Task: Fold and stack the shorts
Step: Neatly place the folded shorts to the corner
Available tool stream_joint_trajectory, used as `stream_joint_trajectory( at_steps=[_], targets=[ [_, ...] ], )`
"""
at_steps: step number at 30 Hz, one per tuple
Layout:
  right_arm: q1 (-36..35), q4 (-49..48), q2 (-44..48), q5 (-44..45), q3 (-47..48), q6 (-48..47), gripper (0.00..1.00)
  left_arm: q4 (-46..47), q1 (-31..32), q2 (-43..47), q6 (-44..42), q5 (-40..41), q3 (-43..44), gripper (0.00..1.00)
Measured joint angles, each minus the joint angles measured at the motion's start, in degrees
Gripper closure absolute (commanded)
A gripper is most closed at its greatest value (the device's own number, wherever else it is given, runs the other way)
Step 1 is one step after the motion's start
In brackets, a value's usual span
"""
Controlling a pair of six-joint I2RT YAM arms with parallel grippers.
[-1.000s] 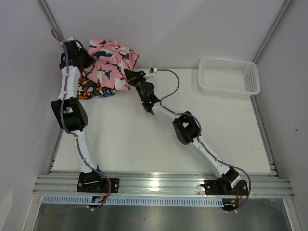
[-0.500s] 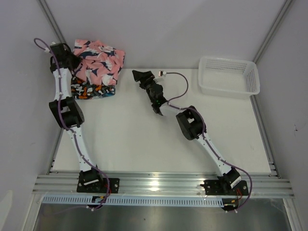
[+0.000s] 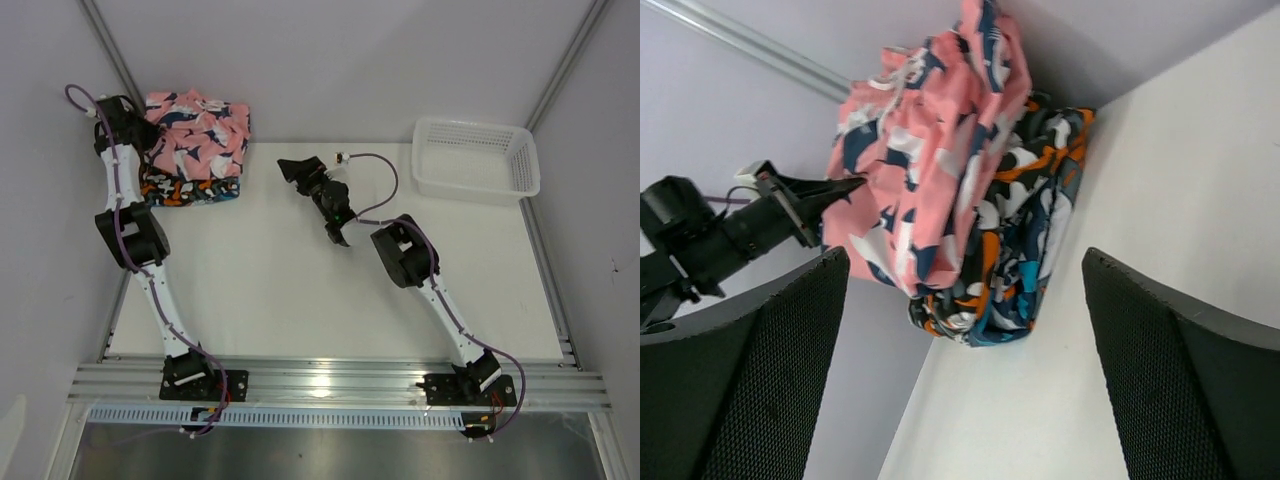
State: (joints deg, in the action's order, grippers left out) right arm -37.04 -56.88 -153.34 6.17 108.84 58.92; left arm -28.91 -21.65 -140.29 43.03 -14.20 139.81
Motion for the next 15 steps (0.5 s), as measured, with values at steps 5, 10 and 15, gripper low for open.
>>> stream_joint_trajectory(
  at_steps=[5, 10, 15],
  targets=[
    [-0.4, -1.8, 4.5, -1.2, -3.8, -1.9, 0.01, -2.5, -0.1, 0.0, -1.2, 0.3, 0.0, 1.00],
    [-0.4, -3.6, 6.0, -2.0, -5.0, -2.4, 0.01, -3.7, -0.2, 0.5, -5.3, 3.5, -1.1, 0.93],
    [-0.4, -3.8, 6.0, -2.7, -5.9, -2.5, 0.01, -3.9, 0.2, 1.5, -9.7, 10.5, -3.8, 0.39]
  ],
)
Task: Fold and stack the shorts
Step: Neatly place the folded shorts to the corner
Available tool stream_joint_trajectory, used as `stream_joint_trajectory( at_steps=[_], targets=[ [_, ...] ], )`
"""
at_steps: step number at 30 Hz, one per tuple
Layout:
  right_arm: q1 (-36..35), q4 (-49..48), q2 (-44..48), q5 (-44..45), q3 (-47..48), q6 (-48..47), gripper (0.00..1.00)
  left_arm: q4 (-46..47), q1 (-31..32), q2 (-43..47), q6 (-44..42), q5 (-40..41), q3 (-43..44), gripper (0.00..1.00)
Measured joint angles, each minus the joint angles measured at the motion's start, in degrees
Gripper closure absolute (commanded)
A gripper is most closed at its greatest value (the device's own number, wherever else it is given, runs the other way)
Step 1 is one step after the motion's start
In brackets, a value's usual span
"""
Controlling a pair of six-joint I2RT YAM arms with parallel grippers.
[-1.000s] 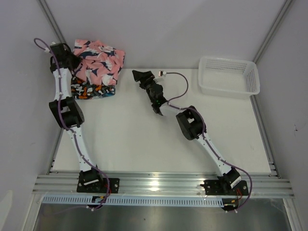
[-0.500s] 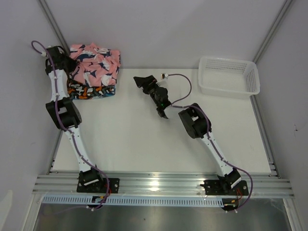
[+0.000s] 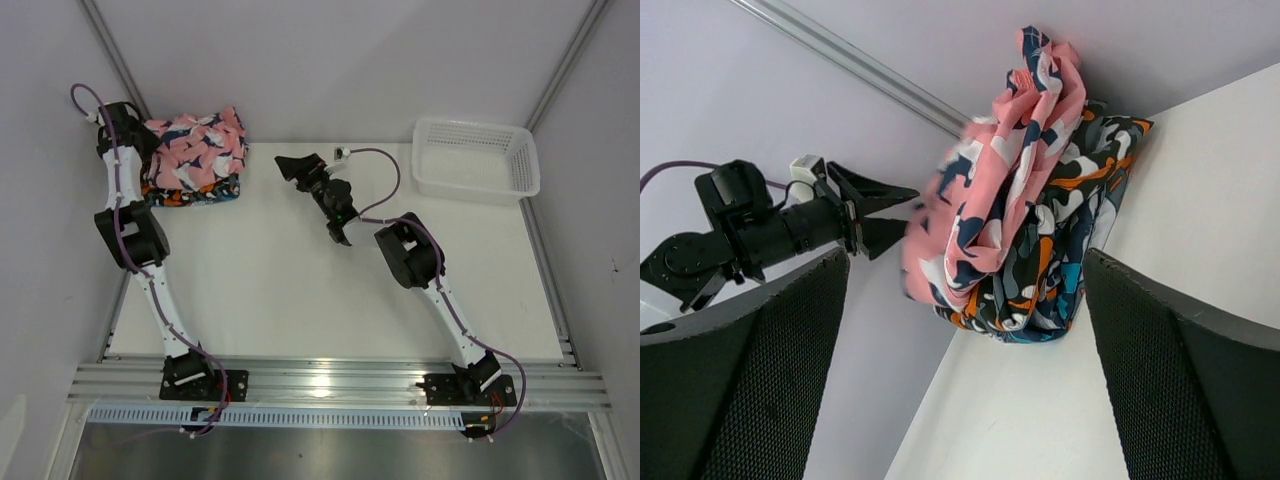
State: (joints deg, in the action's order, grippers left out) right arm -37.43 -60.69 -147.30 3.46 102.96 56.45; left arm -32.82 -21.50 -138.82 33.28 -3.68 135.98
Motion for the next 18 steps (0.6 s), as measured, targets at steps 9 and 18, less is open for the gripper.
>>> stream_joint_trajectory(
  at_steps=[9, 18],
  targets=[
    [0.1, -0.5, 0.2, -1.5, -2.5, -0.9, 0.01, -1.3, 1.3, 0.5, -2.4, 8.9, 0.1, 0.01],
    [1.8, 3.7, 4.3, -7.2, -5.9, -4.2, 0.09, -2.0, 5.7, 8.3, -5.9, 15.9, 0.5, 0.01]
  ],
)
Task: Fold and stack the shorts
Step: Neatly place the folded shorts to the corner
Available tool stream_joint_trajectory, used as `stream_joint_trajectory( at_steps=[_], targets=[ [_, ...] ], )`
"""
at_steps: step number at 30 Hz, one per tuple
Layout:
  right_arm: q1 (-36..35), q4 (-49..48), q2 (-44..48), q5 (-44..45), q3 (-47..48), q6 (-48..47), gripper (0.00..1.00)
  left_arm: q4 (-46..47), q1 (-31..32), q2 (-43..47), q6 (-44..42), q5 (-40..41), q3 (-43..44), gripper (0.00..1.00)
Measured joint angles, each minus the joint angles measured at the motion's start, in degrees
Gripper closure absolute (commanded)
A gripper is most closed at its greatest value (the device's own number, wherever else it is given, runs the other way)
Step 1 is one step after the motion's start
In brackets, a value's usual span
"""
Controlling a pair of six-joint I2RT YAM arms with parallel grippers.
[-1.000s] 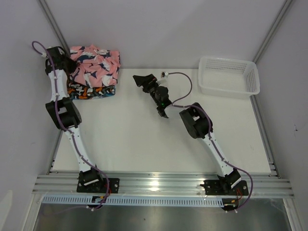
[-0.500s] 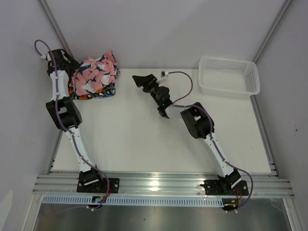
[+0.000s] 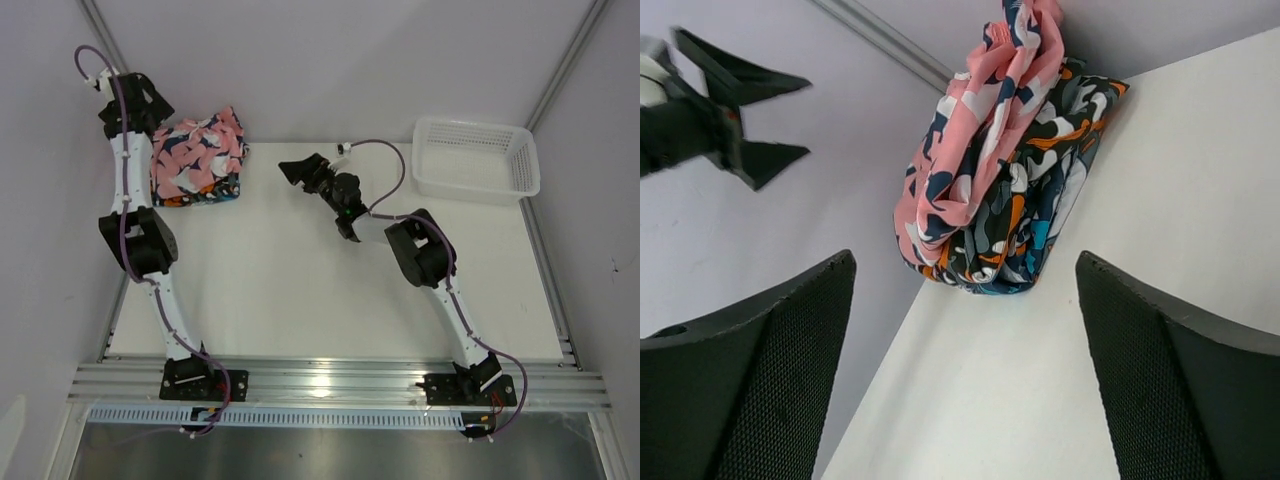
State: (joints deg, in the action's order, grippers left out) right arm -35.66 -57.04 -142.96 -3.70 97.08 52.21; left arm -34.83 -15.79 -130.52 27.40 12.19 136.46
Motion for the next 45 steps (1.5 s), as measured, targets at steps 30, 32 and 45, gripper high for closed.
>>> stream_joint_trajectory(
  at_steps=[30, 32, 45],
  targets=[
    [7.4, 14.2, 6.0, -17.1, -7.6, -7.6, 0.21, 19.8, 16.0, 29.5, 24.6, -2.7, -55.5, 0.01],
    [7.8, 12.0, 7.0, -17.5, -9.5, -6.5, 0.23, 23.0, 17.5, 31.2, 27.3, -2.2, -58.0, 0.01],
    [8.3, 4.9, 10.7, -18.2, -14.1, -3.6, 0.23, 36.2, 19.5, 31.5, 40.7, 1.0, -66.3, 0.05]
  ],
)
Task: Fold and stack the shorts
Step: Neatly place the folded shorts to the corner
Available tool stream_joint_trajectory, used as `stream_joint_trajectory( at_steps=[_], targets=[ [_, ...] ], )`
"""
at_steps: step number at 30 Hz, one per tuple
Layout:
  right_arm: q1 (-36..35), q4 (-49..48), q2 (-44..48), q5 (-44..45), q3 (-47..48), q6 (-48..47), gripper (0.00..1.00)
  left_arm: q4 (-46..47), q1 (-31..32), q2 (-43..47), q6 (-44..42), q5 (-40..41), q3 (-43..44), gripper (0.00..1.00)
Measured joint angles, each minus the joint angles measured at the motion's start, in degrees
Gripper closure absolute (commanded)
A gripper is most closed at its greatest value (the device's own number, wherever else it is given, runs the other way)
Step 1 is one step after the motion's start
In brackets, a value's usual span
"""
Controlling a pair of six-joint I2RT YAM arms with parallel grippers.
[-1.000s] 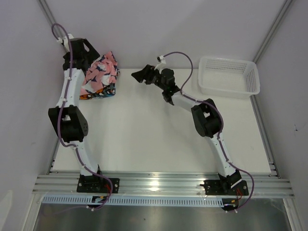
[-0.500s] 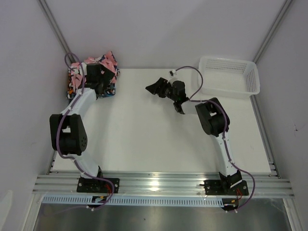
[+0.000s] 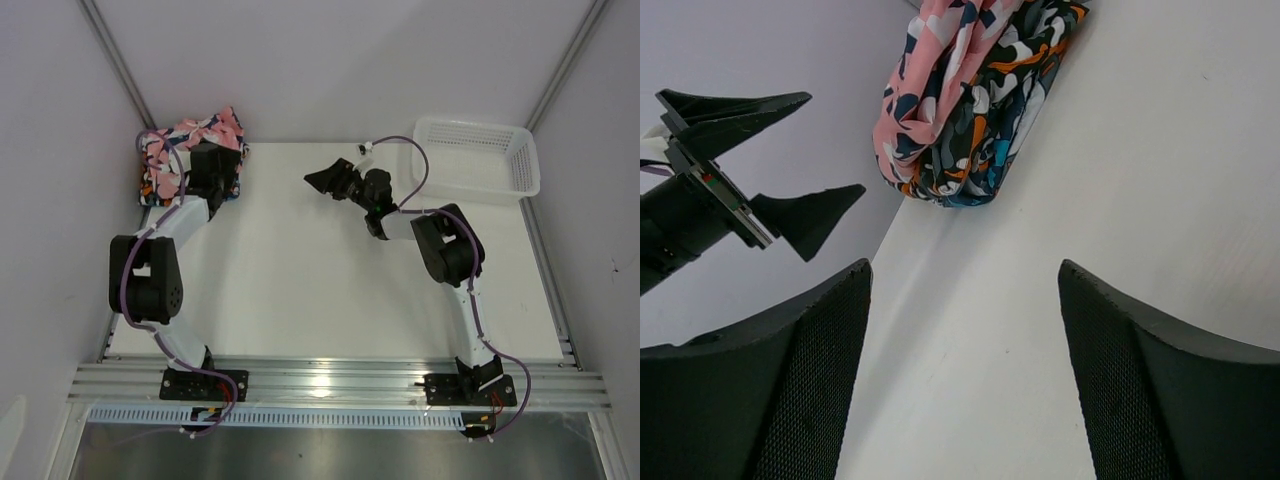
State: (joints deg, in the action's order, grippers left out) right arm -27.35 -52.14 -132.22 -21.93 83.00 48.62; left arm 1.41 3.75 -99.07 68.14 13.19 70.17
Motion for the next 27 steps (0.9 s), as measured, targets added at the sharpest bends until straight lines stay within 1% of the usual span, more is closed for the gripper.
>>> stream_joint_trajectory(
  at_steps=[7, 10, 15, 18, 24, 25, 26, 27],
  targets=[
    [1.1, -1.8, 0.0, -0.3, -1.0, 2.3, 0.23, 2.7, 0.4, -1.7, 4.4, 1.8, -0.2, 0.08],
    [1.5, -2.8, 0.0, -0.5, -1.4, 3.1, 0.23, 3.3, 0.8, -2.8, 4.6, 3.2, -0.2, 0.12],
    [2.0, -3.8, 0.0, -0.7, -1.6, 4.6, 0.23, 3.7, 1.0, -4.5, 5.0, 4.7, -0.1, 0.14],
    [2.0, -4.5, 0.0, -1.0, -1.6, 5.4, 0.23, 3.7, 1.0, -5.1, 5.0, 5.3, -0.1, 0.18],
    [2.0, -5.3, 0.0, -1.1, -1.6, 6.1, 0.23, 4.4, 1.0, -6.7, 4.8, 7.5, 0.3, 0.32],
    [2.0, -5.4, 0.0, -1.1, -1.6, 6.3, 0.23, 4.5, 1.0, -7.2, 4.8, 7.6, 0.7, 0.39],
    [2.0, -5.6, 0.0, -1.2, -1.6, 6.4, 0.23, 4.7, 0.8, -7.9, 4.7, 7.8, 1.3, 0.42],
    [2.0, -5.7, 0.0, -1.3, -1.6, 6.5, 0.23, 4.9, 0.7, -8.7, 4.4, 7.9, 1.9, 0.49]
  ],
)
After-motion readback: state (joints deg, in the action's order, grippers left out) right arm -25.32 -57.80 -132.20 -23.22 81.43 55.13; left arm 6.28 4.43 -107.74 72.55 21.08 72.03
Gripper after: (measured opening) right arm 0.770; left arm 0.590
